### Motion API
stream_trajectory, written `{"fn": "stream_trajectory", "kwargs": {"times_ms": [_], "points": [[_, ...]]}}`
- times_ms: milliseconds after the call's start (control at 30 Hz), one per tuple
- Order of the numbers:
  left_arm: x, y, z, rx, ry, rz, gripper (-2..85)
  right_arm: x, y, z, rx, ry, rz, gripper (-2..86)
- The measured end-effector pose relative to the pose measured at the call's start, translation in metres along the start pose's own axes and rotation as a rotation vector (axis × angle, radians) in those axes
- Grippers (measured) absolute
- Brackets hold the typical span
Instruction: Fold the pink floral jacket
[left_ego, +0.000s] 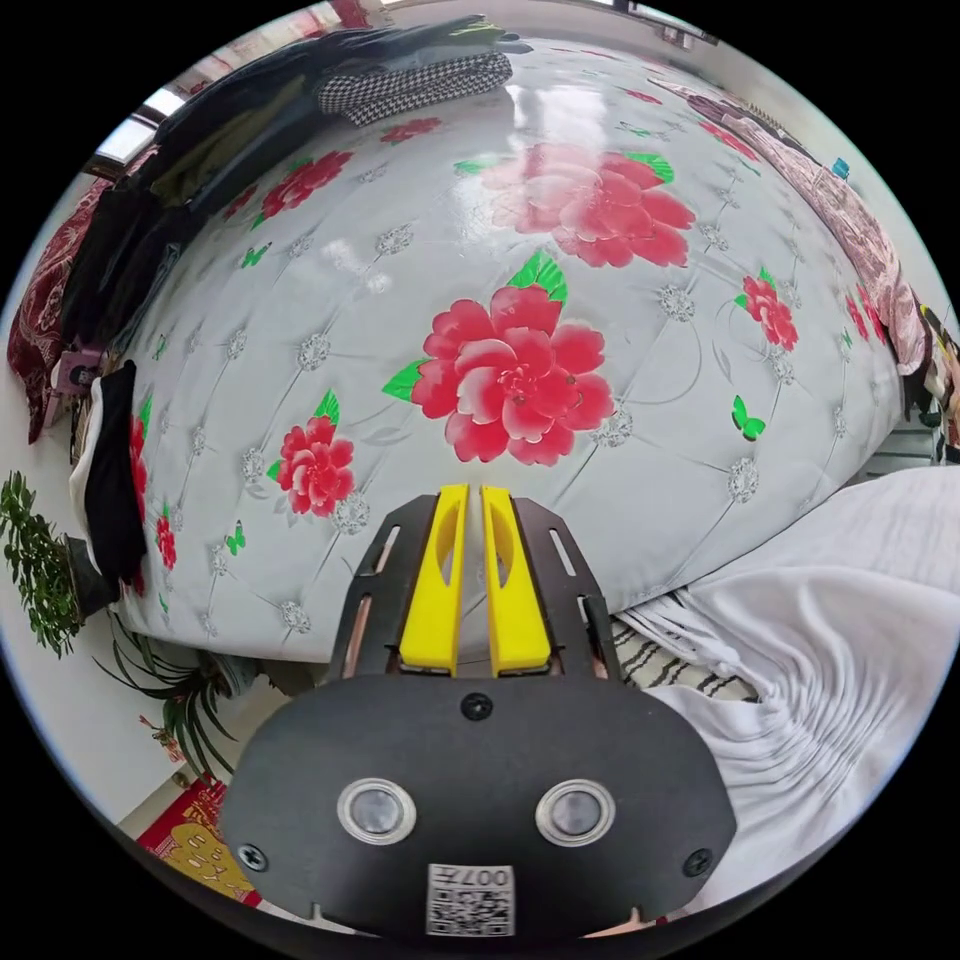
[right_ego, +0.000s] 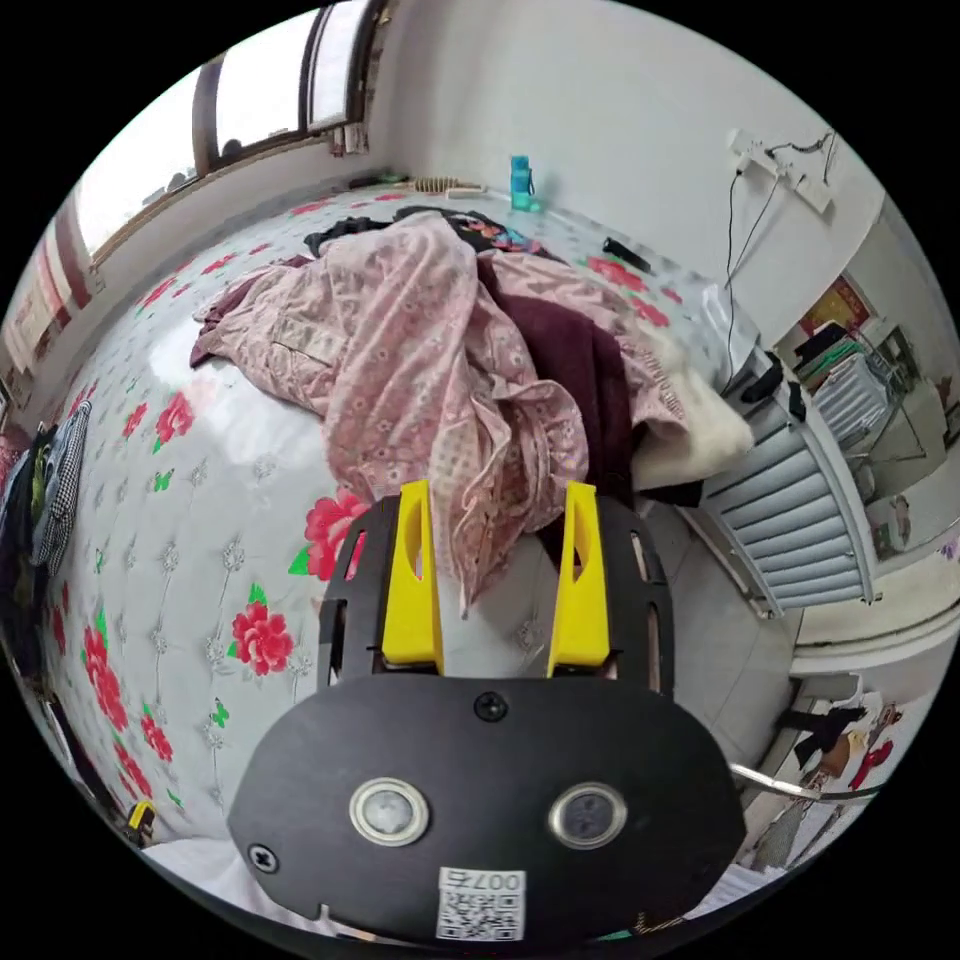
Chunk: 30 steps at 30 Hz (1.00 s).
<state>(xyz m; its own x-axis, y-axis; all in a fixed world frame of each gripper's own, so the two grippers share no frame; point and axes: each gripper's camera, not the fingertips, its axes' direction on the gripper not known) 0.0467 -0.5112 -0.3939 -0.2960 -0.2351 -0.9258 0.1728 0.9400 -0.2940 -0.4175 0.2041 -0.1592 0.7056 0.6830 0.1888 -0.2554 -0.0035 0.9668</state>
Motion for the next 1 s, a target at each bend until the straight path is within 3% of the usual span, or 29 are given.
{"fn": "stream_trajectory", "kwargs": {"times_ms": [100, 167, 267, 400, 567, 667, 800, 1000], "points": [[-0.003, -0.004, 0.002, -0.025, 0.002, -0.028, 0.1, 0.013, 0.003, 0.055, -0.241, -0.143, 0.0, 3.8], [-0.009, -0.005, 0.004, -0.042, 0.022, -0.054, 0.3, -0.005, 0.009, 0.08, -0.397, -0.379, -0.066, 0.7], [-0.024, -0.002, 0.008, -0.049, 0.076, -0.126, 0.6, -0.049, 0.025, 0.042, -0.201, -0.631, -0.212, -0.2], [-0.042, 0.012, 0.007, 0.037, 0.201, -0.229, 3.3, -0.129, 0.05, -0.018, -0.139, -0.846, -0.469, -0.5], [-0.053, 0.03, -0.013, 0.278, 0.509, -0.219, 6.5, -0.273, 0.136, -0.134, -0.139, -1.073, -1.105, -0.3], [-0.066, 0.038, -0.02, 0.333, 0.545, -0.198, 6.8, -0.33, 0.201, -0.19, -0.206, -1.283, -1.393, 0.3], [-0.103, 0.062, -0.017, 0.37, 0.529, -0.272, 6.2, -0.37, 0.256, -0.214, -0.194, -1.282, -1.589, 2.0], [-0.191, 0.146, 0.01, 0.361, 0.503, -0.537, 6.2, -0.382, 0.235, -0.16, -0.179, -1.006, -1.474, 4.7]]}}
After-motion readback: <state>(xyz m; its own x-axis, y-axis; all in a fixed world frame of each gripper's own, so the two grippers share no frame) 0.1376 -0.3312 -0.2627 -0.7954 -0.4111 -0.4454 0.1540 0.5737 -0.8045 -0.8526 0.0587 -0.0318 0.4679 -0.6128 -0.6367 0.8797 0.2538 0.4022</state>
